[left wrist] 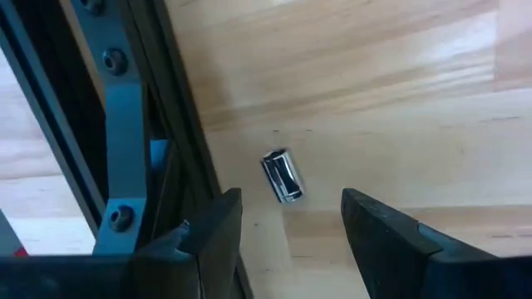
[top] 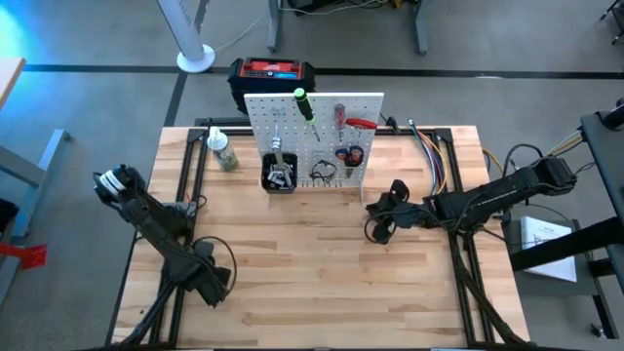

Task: Hang tools onto peg board
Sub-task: Put the silver socket into the black bin on the pegboard

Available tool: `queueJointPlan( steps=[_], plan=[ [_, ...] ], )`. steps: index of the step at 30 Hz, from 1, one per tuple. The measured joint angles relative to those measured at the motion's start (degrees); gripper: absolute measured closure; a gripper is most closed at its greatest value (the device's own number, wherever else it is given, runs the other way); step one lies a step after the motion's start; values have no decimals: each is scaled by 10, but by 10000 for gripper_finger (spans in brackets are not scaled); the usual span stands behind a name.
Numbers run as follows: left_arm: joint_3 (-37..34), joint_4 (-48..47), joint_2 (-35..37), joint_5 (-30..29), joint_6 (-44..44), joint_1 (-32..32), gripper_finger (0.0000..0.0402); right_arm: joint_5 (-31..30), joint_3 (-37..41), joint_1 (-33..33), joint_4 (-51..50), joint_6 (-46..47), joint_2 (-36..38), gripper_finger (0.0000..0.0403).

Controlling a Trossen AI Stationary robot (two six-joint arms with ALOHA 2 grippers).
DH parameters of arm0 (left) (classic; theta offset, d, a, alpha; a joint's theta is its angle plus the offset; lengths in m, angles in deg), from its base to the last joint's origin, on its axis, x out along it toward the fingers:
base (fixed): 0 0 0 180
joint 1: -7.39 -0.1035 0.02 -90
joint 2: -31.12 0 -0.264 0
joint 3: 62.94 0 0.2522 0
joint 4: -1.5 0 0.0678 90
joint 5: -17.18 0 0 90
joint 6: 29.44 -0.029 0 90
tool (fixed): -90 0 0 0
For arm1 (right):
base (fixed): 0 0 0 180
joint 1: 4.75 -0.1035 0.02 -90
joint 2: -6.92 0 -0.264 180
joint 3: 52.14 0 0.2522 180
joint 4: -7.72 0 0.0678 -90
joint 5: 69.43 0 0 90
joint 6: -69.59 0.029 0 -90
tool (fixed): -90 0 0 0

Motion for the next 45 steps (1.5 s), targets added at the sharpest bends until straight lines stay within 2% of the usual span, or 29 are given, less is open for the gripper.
queueJointPlan(
  steps=[6, 10, 15, 19, 23, 25, 26, 30, 35, 40, 42, 45],
  plan=[
    [-35, 52, 10, -7, -6, 0, 208, 0, -2, 0, 18, -5, 0, 394],
    [-72, 101, 18, -10, -8, 2, 225, 1, -9, 0, 18, -13, 0, 394],
    [-73, 103, 31, -19, -12, 2, 283, 2, -10, 0, 15, -19, 0, 394],
    [-73, 101, 43, -25, -26, 2, 365, 2, -11, 0, 14, -19, 0, 394],
    [-66, 94, 39, -24, -39, 1, 375, 2, -11, 0, 13, -18, 0, 394],
    [-49, 84, 35, -44, -54, -1, 375, 3, -11, 0, 10, -19, 0, 394],
    [-39, 77, 34, -71, -62, -1, 375, 3, -11, 0, 10, -18, 0, 394],
    [14, 52, 45, -254, -108, -3, 375, 3, -11, 0, 10, -18, 0, 394],
    [69, 25, 87, -478, -217, -19, 375, 3, -11, -7, 9, -12, 0, 394],
    [121, -28, 123, -678, -340, -90, 375, 4, -11, -14, 9, -15, 0, 394],
    [141, -28, 128, -731, -410, -134, 375, 4, -11, -14, 9, -15, 0, 394],
    [177, -22, 131, -747, -523, -202, 375, 6, -11, -14, 1, -14, 0, 394]
  ],
)
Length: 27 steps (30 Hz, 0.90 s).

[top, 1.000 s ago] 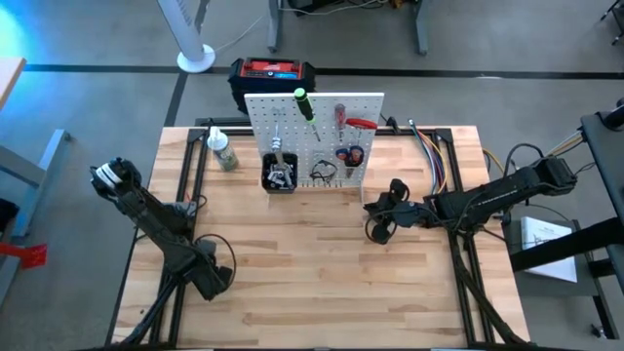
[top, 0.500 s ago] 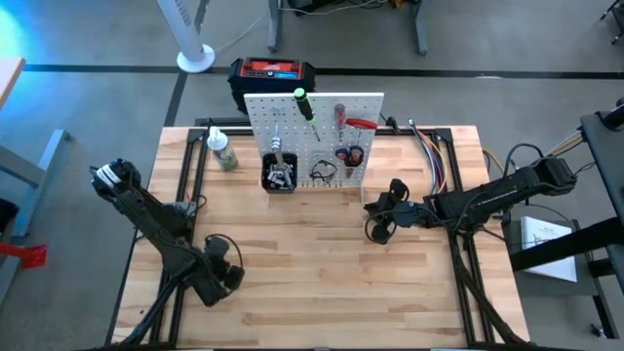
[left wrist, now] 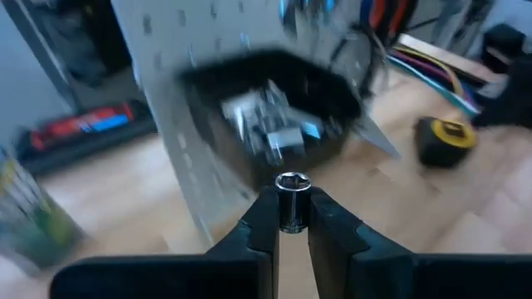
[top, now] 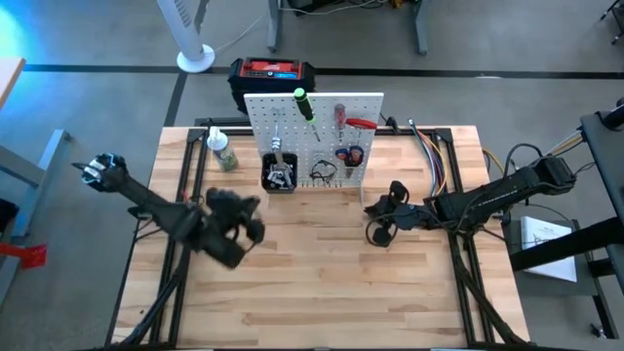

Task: Hang tools onto peg board
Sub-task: Put the silver socket into the black bin on the pegboard

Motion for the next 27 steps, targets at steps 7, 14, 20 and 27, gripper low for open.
queueJointPlan(
  steps=[7, 14, 20, 27],
  plan=[
    [59, 93, 0, 69, -253, -105, 372, -3, 1, 0, -46, -6, 0, 394],
    [77, 111, 0, 120, -309, -156, 367, -5, 1, 2, -45, 12, 0, 394],
    [50, 134, -1, 119, -311, -166, 332, -37, 1, 6, -44, 30, 0, 374],
    [49, 161, -1, 94, -347, -168, 247, -37, -2, 7, -44, -15, 0, 287]
  ],
)
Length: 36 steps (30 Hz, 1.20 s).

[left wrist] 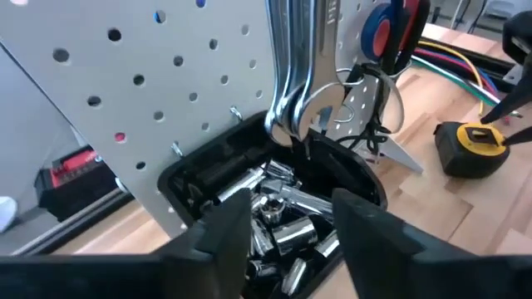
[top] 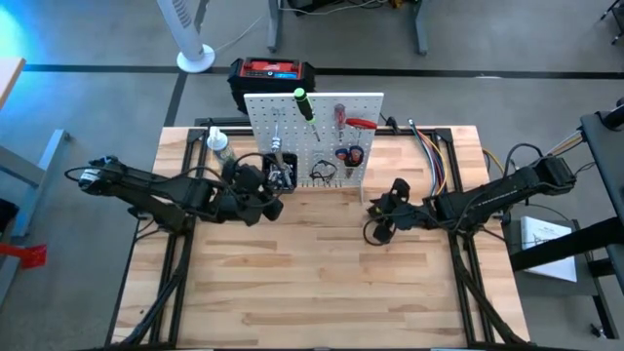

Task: Hang tools onto peg board
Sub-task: Put the silver socket into the black bin on the pegboard, then hang the yellow measuring tape on the pegboard

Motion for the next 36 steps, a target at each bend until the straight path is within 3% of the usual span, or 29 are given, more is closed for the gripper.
queueJointPlan(
  steps=[5, 9, 12, 16, 20, 24, 27, 31, 36],
  plan=[
    [0, 0, 1, -10, -7, -1, 192, 1, -10, 19, -33, -15, 0, 193],
    [-2, 4, -3, -26, -59, 39, 169, 9, -25, 64, -159, 70, 0, 118],
    [-15, 3, -15, -84, -79, 91, 162, 55, -16, 113, -207, 117, -2, 70],
    [-35, 6, -18, -109, -49, 152, 160, 140, -6, 151, -187, 121, -2, 23],
    [-52, 5, -24, -114, 16, 214, 160, 206, -9, 158, -167, 122, -2, 8],
    [-60, 6, -39, -120, 69, 264, 160, 213, -13, 150, -172, 159, -3, 18],
    [-72, 6, -57, -158, 105, 293, 160, 209, -5, 148, -182, 186, -15, 30],
    [-90, 5, -87, -190, 142, 308, 160, 212, -5, 148, -174, 205, -54, 33],
    [-94, 5, -124, -193, 170, 308, 160, 219, -14, 150, -156, 185, -122, 8]
  ],
)
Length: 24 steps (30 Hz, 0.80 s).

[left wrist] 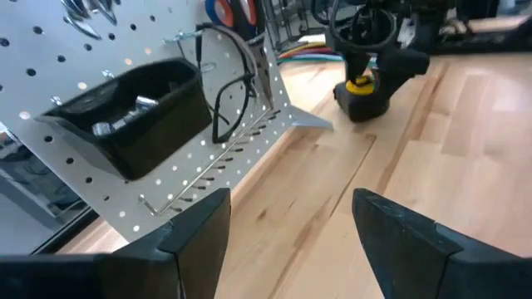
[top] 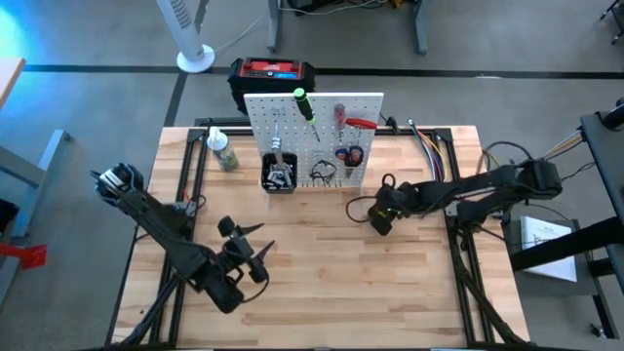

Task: Hang tools onto peg board
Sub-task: Hang the yellow measuring tape on the pegboard

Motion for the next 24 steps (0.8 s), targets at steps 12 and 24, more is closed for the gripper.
queueJointPlan(
  steps=[12, 24],
  plan=[
    [-1, -1, -27, -6, 11, 0, 160, 14, -1, -30, -4, 67, -41, 46],
    [5, 163, -63, -28, -220, -2, 168, 163, -40, -168, 75, 256, 114, 48]
  ],
)
